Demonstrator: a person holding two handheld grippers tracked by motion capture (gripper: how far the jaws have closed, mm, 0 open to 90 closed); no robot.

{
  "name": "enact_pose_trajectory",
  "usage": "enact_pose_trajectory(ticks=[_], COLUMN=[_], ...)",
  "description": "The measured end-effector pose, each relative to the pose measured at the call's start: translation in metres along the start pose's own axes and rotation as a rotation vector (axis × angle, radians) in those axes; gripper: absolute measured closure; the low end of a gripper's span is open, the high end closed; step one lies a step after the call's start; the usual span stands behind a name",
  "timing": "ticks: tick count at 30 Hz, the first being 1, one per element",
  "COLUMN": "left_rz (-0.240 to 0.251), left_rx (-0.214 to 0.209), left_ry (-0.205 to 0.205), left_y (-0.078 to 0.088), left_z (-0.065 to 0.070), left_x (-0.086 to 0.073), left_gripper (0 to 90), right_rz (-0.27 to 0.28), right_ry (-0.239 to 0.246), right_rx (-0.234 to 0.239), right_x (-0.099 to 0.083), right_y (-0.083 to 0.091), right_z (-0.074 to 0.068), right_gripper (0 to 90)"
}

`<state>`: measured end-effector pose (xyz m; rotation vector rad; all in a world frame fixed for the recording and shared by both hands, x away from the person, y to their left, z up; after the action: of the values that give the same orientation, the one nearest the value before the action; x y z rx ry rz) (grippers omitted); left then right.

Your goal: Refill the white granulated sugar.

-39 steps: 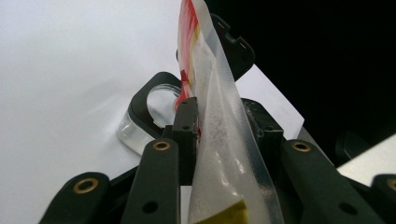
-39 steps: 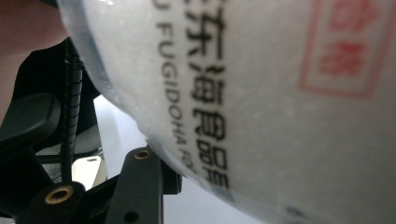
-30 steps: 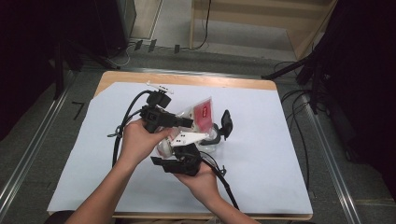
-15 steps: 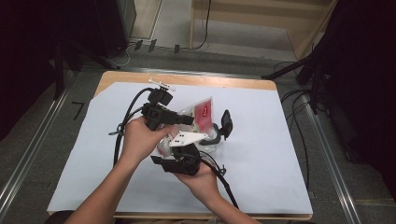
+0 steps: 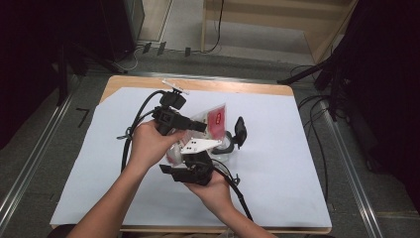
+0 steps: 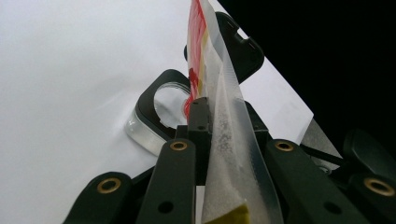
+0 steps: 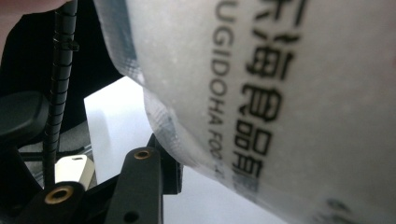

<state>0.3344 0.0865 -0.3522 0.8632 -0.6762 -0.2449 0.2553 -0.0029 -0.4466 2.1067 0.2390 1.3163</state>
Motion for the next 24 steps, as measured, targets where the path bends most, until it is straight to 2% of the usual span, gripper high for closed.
enact_pose_trajectory(ticks=[1, 5, 9, 15, 21, 24], left_rz=[-0.013, 0.0, 0.007, 0.01, 0.021, 0.009], left_rx=[0.003, -0.003, 0.01, 0.021, 0.018, 0.025], left_ry=[0.001, -0.001, -0.011, -0.006, -0.003, -0.006], left_y=[-0.0006, -0.0007, 0.0007, 0.0042, 0.0037, 0.0032], left_z=[-0.0006, 0.0, 0.0006, -0.0011, -0.0015, -0.002], left_x=[0.0005, 0.0005, -0.001, -0.0053, -0.005, -0.0037], left_gripper=[80.0, 79.9, 79.3, 79.6, 79.5, 79.3], right_rz=[-0.004, -0.008, -0.006, -0.021, -0.024, -0.025], right_ry=[0.0, -0.003, -0.005, 0.026, 0.032, 0.03], right_rx=[0.0, 0.005, 0.002, 0.006, 0.006, 0.012], right_x=[-0.0004, -0.0006, 0.0, 0.0001, 0.0009, 0.0007], right_y=[-0.0003, -0.0002, -0.0006, -0.0013, -0.0013, -0.001], right_z=[0.0002, 0.0012, 0.0007, -0.0006, -0.0007, 0.0004], right_gripper=[62.7, 62.9, 62.9, 62.9, 62.8, 62.8])
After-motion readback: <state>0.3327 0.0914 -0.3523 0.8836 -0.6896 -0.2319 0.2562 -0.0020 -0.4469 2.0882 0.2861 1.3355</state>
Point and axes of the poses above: each handheld gripper's, and its own axes: y roughly backward along the jaws, x roughly out of its top, z roughly to its right, the point moved 2 cm from there along -y, roughly forward along the jaws, and after that the axes turned 11 degrees about -z, right-handed, at the moved point
